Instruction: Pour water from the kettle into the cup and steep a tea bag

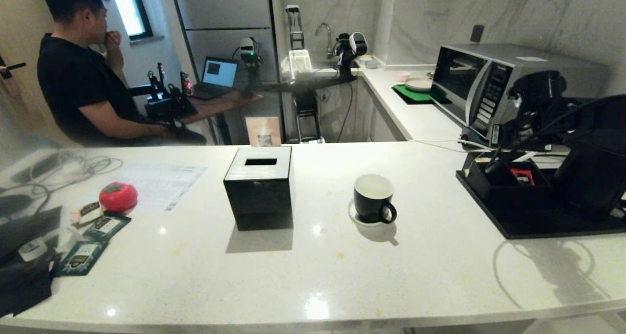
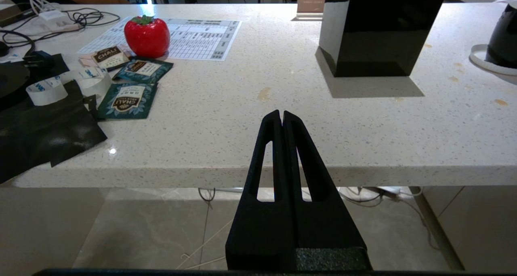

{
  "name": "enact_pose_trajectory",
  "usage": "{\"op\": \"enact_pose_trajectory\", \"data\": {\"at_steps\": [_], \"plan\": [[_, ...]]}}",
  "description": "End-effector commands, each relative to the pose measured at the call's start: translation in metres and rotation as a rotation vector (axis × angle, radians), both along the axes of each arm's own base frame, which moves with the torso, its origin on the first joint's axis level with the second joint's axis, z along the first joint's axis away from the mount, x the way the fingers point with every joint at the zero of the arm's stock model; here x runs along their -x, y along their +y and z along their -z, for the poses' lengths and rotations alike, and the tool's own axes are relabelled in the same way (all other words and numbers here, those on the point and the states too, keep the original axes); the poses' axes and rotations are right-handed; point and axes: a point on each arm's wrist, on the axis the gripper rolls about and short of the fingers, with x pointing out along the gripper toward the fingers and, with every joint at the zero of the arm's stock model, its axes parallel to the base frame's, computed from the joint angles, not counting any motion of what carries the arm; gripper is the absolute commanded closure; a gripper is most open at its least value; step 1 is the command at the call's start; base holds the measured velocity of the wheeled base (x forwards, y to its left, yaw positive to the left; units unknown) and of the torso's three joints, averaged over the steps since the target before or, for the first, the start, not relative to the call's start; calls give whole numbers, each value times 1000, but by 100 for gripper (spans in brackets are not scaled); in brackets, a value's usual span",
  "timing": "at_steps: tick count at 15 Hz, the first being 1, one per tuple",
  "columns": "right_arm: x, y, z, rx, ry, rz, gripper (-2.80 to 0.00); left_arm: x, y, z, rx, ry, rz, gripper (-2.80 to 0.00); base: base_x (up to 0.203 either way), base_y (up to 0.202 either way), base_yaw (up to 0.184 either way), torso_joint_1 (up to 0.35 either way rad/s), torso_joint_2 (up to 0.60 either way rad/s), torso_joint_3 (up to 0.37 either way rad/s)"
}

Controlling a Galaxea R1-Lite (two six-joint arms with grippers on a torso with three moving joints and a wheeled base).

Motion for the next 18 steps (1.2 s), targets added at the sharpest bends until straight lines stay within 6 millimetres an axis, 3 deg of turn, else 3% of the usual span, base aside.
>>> {"op": "enact_pose_trajectory", "data": {"at_steps": [1, 18], "plan": [[8, 2, -7, 0, -8, -2, 0, 0, 0, 0, 0, 0, 0, 0, 0, 0, 0, 0, 0, 0], [46, 20, -21, -2, -65, -45, 0, 0, 0, 0, 0, 1, 0, 0, 0, 0, 0, 0, 0, 0]]}}
